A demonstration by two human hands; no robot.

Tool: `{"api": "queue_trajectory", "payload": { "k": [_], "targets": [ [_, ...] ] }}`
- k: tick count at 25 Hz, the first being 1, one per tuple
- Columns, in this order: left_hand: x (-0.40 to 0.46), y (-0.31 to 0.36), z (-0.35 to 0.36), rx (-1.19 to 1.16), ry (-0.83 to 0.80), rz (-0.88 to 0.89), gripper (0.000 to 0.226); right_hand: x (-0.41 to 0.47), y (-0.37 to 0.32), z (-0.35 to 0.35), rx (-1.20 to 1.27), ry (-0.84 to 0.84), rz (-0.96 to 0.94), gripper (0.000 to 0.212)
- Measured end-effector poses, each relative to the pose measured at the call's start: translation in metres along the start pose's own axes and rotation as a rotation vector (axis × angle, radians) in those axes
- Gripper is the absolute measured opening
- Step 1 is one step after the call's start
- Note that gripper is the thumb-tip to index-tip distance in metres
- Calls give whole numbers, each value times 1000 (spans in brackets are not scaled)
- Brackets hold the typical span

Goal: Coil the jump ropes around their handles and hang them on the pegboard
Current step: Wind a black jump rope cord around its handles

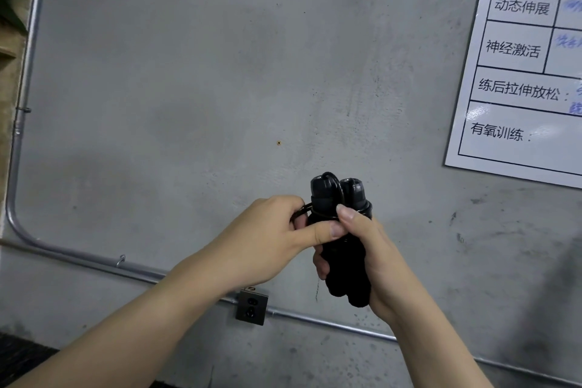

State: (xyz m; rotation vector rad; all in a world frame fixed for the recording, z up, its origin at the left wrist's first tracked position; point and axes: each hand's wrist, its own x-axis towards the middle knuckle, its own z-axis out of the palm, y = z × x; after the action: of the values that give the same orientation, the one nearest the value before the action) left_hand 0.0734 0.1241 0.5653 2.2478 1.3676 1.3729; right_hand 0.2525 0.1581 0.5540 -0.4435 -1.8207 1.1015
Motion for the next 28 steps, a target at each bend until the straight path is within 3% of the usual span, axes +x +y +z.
{"api": "queue_trajectory", "payload": {
  "k": [4,7,12,15,19,23,28],
  "targets": [
    [2,-2,-14,-5,88,24,44,4,-2,-5,128,35,42,64],
    [2,-2,-18,-284,249,15,30,6,-2,-10,299,32,55,53],
    [-2,1,-14,-549,252,252,53,6,-5,-3,635,-42,51,50],
    [-3,6,-17,-506,224,391,52,5,-8,-3,789,-95,49,52],
    [-3,9,-20,-419,308,480,24,4,-5,-1,850,-142,72,55],
    [-6,9,-14,-226,223,505,34,4,-3,8,876,-73,119,58],
    [-7,10,-14,37,187,567,52,3,0,16,838,-148,152,63]
  ]
}}
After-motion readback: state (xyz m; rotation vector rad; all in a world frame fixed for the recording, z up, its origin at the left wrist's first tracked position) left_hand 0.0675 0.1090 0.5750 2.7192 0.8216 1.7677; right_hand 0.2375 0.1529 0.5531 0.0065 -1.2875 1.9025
